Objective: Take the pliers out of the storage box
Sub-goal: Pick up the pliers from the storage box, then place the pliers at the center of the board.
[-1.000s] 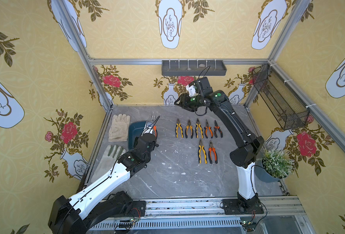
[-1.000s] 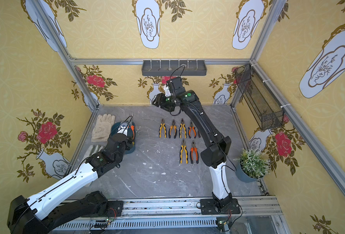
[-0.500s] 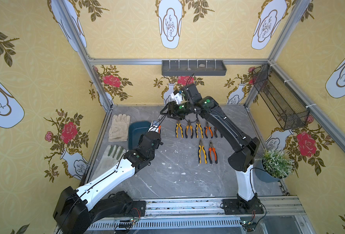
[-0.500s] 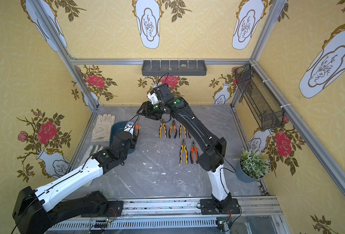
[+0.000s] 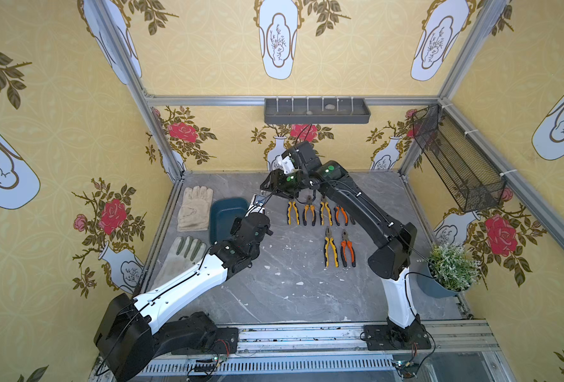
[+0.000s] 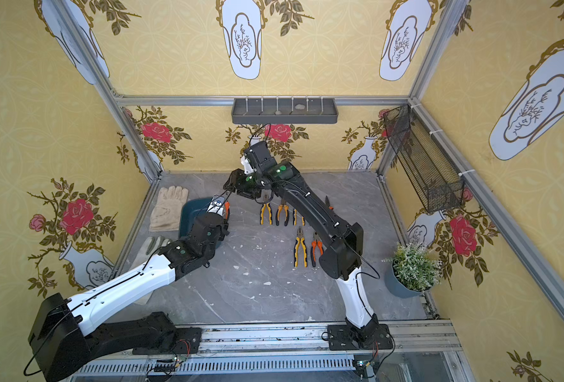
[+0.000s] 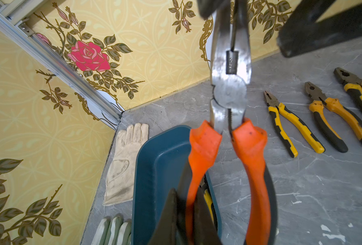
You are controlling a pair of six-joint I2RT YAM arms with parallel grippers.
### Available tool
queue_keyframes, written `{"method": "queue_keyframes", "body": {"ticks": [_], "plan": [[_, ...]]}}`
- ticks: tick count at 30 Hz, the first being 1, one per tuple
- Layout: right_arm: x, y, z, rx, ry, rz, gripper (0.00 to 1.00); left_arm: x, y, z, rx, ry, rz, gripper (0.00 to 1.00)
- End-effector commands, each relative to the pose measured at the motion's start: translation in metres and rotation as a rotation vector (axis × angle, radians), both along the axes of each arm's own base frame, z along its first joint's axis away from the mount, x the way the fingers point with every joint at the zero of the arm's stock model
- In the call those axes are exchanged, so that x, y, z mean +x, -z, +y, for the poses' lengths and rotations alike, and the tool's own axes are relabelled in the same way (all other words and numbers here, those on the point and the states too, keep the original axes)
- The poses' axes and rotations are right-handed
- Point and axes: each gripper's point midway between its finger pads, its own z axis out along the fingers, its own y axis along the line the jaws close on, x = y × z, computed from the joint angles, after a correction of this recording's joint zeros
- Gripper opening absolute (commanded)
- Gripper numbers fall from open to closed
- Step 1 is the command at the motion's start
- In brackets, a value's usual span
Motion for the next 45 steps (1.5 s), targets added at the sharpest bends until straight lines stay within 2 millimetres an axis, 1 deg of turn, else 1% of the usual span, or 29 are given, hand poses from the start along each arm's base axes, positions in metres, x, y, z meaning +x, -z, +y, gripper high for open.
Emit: {"method": "queue_keyframes", "body": {"ticks": [1, 8, 9, 15, 17, 20, 22, 23, 24, 25, 26, 28, 29, 32, 34, 35, 36, 40, 43, 45], "plan": [[0.010, 0.004, 0.002, -0.012, 0.060, -0.014, 0.52, 0.005, -0.012, -0.002, -0.022, -0.025, -0.054, 0.00], [0.012, 0.013, 0.006, -0.026, 0.085, -0.007, 0.47, 0.009, -0.011, -0.006, -0.009, -0.031, -0.059, 0.00], [0.013, 0.014, 0.006, -0.031, 0.091, -0.008, 0.44, 0.009, -0.011, -0.006, -0.008, -0.032, -0.061, 0.00], [0.016, 0.020, 0.007, -0.036, 0.108, 0.001, 0.29, 0.011, -0.011, -0.010, -0.014, -0.022, -0.061, 0.00], [0.015, 0.022, 0.007, -0.039, 0.108, 0.008, 0.20, 0.011, -0.010, -0.011, -0.016, -0.023, -0.061, 0.00], [0.013, 0.025, 0.008, -0.039, 0.105, 0.021, 0.00, 0.010, -0.011, -0.011, -0.028, -0.020, -0.061, 0.00], [0.013, 0.027, 0.007, -0.038, 0.104, 0.023, 0.00, 0.008, -0.013, -0.014, -0.053, -0.001, -0.057, 0.00], [0.013, 0.027, 0.006, -0.039, 0.104, 0.020, 0.00, 0.007, -0.015, -0.014, -0.071, 0.008, -0.059, 0.10], [0.014, 0.029, 0.005, -0.041, 0.105, 0.019, 0.00, 0.005, -0.018, -0.015, -0.097, 0.018, -0.057, 0.28], [0.015, 0.029, 0.002, -0.046, 0.107, 0.017, 0.00, 0.002, -0.022, -0.017, -0.131, 0.032, -0.055, 0.43], [0.016, 0.031, -0.001, -0.051, 0.110, 0.019, 0.00, -0.002, -0.026, -0.018, -0.159, 0.051, -0.044, 0.48], [0.019, 0.036, -0.010, -0.068, 0.115, 0.019, 0.00, -0.013, -0.032, -0.024, -0.236, 0.111, -0.013, 0.67], [0.020, 0.039, -0.015, -0.080, 0.117, 0.021, 0.00, -0.019, -0.034, -0.027, -0.265, 0.145, 0.003, 0.69], [0.019, 0.057, -0.034, -0.139, 0.116, 0.022, 0.00, -0.037, -0.034, -0.033, -0.348, 0.214, 0.067, 0.72], [0.012, 0.083, -0.050, -0.210, 0.096, 0.027, 0.00, -0.044, -0.030, -0.031, -0.383, 0.211, 0.109, 0.74], [0.008, 0.094, -0.057, -0.239, 0.081, 0.032, 0.00, -0.046, -0.028, -0.029, -0.394, 0.197, 0.127, 0.75], [0.001, 0.111, -0.066, -0.286, 0.063, 0.048, 0.00, -0.048, -0.024, -0.026, -0.396, 0.180, 0.148, 0.75], [-0.021, 0.167, -0.102, -0.411, -0.023, 0.102, 0.00, -0.050, -0.009, -0.022, -0.399, 0.142, 0.194, 0.75], [-0.028, 0.192, -0.130, -0.441, -0.037, 0.126, 0.00, -0.051, -0.003, -0.024, -0.424, 0.143, 0.201, 0.74], [-0.028, 0.204, -0.146, -0.462, -0.037, 0.142, 0.00, -0.050, 0.001, -0.025, -0.429, 0.140, 0.205, 0.73]]}}
